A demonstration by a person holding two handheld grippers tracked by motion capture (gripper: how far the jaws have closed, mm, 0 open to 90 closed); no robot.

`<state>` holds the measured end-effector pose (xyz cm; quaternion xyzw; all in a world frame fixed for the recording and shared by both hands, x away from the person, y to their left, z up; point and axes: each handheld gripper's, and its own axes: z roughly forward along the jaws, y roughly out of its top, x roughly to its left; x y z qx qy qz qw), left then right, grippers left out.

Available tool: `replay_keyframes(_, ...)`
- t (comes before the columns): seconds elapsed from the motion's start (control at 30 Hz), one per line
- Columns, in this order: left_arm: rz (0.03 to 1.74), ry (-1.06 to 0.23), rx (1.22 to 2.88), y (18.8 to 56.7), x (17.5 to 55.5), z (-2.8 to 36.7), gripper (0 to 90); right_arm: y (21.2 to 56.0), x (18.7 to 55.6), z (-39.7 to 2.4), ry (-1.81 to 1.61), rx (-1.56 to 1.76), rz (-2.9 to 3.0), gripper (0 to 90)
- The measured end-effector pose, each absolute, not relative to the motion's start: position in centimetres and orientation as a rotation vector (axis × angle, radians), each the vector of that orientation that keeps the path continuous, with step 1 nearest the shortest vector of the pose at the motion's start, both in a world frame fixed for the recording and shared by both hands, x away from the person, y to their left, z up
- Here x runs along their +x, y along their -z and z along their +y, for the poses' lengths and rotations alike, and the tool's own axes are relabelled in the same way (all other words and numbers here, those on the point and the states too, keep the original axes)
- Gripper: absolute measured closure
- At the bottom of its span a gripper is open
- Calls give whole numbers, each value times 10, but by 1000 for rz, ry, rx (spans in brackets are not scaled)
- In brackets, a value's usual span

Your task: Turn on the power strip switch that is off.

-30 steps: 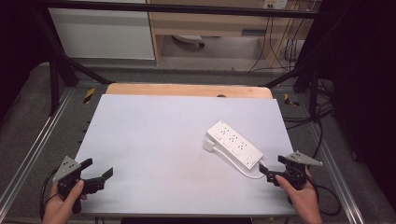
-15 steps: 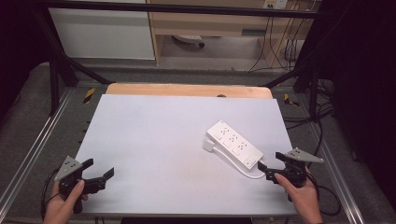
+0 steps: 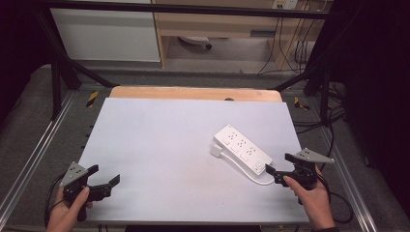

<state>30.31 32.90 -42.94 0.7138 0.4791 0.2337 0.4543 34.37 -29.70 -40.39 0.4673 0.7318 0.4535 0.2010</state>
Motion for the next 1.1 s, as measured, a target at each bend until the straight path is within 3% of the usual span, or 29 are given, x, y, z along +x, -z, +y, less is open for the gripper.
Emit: replay_keyframes(1.1,1197,-557,1780,432,305,327,69,354,396,-267,-1246,1261,2058,48)
